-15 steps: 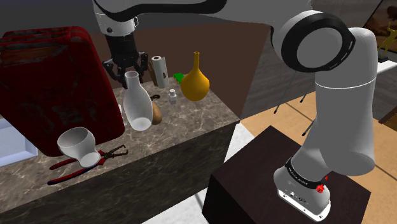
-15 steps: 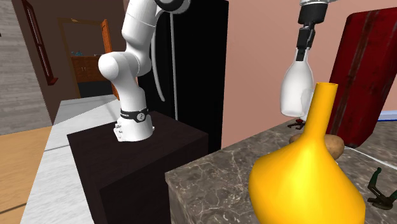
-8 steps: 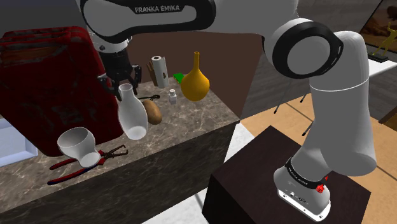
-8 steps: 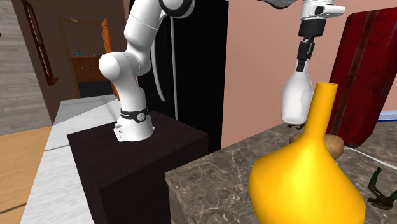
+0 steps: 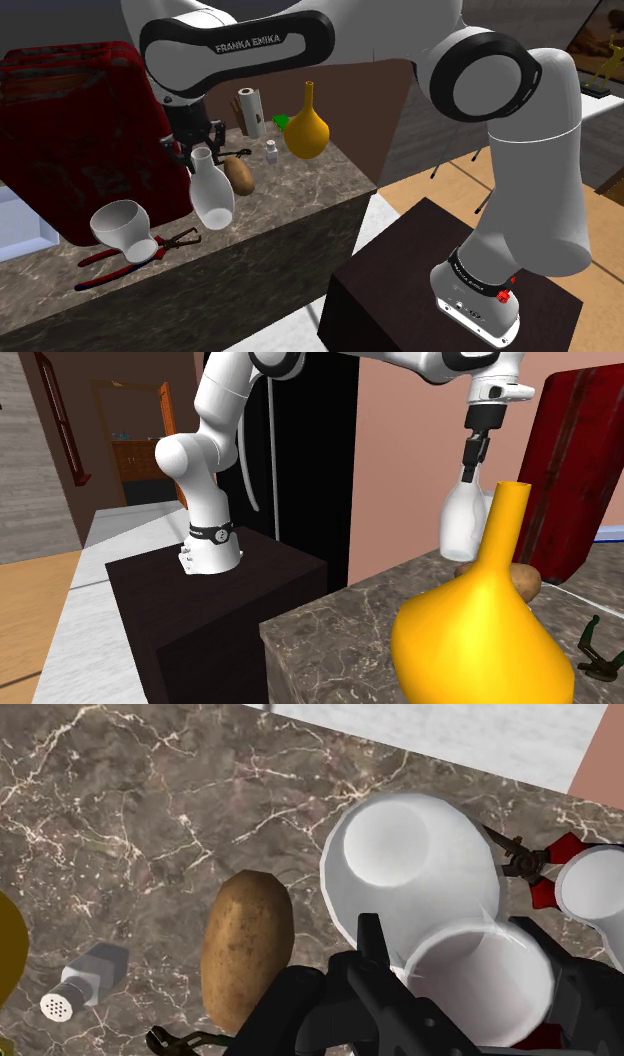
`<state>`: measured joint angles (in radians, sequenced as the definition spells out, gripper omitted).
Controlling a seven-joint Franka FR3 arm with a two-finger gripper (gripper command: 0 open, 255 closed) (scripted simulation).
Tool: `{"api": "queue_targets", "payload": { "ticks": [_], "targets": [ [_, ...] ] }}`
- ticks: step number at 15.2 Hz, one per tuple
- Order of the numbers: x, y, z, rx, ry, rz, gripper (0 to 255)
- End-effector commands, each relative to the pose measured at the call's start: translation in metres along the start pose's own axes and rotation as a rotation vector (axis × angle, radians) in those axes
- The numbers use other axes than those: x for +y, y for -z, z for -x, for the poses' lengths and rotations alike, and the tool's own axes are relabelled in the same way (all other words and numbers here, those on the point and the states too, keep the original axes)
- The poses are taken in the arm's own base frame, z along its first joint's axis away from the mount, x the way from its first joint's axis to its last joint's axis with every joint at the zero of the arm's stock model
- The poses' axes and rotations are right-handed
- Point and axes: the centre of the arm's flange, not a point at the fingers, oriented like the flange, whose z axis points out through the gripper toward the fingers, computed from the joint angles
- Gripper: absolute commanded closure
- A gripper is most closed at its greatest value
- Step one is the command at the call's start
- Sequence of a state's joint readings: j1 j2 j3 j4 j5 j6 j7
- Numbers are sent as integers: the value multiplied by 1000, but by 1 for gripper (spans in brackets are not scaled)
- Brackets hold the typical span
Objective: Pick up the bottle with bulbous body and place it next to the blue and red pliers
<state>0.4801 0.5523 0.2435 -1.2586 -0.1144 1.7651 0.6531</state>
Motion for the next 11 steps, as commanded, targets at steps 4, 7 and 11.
{"api": "queue_targets", "payload": {
  "ticks": [4,7,11],
  "targets": [
    [2,-12,-1,1,0,-1,255],
    [2,-12,-1,1,0,-1,255],
    [2,-12,-1,1,0,-1,0]
  ]
}}
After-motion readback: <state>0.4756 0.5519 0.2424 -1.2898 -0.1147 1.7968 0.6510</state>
